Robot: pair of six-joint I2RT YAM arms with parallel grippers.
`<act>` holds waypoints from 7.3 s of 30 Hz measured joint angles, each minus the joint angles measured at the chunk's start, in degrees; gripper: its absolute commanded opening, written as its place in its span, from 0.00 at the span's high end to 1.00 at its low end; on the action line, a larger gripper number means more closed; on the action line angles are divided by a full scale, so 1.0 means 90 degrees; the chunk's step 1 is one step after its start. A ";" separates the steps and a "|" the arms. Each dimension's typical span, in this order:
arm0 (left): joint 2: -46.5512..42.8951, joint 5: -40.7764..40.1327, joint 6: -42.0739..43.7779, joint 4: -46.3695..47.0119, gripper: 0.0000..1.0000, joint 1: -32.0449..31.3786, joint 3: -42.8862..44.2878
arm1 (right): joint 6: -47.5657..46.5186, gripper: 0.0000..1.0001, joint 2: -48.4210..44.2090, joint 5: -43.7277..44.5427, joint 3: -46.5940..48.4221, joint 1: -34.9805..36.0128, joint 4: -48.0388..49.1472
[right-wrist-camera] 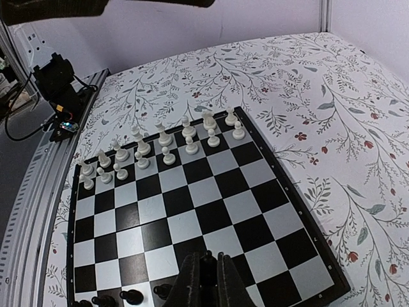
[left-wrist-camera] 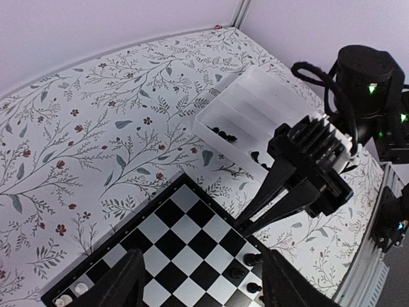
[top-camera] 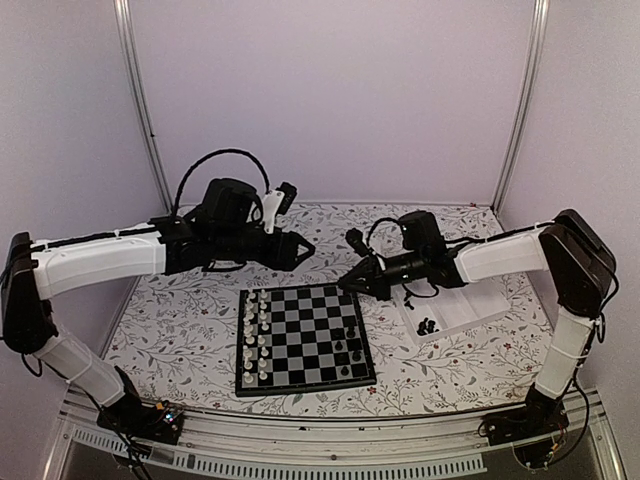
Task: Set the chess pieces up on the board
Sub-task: Place the chess piece on the chessboard, then pick up the chess piece from the chessboard, then place the chess piece on the chessboard, then pick up the chess piece from the storage box.
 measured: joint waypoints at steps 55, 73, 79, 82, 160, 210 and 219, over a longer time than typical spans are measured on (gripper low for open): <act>0.2756 0.0415 0.0651 -0.0998 0.46 -0.0039 0.1605 | -0.0447 0.01 -0.2640 0.1171 0.0991 -0.2922 -0.3415; 0.3939 0.0665 0.0903 -0.1778 0.61 -0.0141 0.2642 | -0.1205 0.01 -0.3203 0.0474 -0.0017 -0.3609 -0.3849; 0.4048 0.0653 0.0933 -0.2016 0.71 -0.0187 0.2713 | -0.1280 0.01 -0.3203 0.0372 -0.0078 -0.3609 -0.3859; 0.4102 0.0646 0.0964 -0.2110 0.80 -0.0216 0.2744 | -0.1297 0.01 -0.3206 0.0323 -0.0090 -0.3609 -0.3854; 0.3412 0.0277 0.1209 -0.2601 0.61 -0.0549 0.3592 | -0.3534 0.35 -0.1596 0.0777 0.0760 -0.3218 -0.6385; 0.2086 -0.0563 0.0908 -0.1834 0.60 -0.0561 0.2110 | -0.5603 0.77 -0.0005 0.3271 0.0794 -0.1382 -0.6120; 0.2137 -0.0146 0.0804 -0.1598 0.60 -0.0561 0.2123 | -0.5406 0.74 -0.0005 0.2844 0.0794 -0.1418 -0.6244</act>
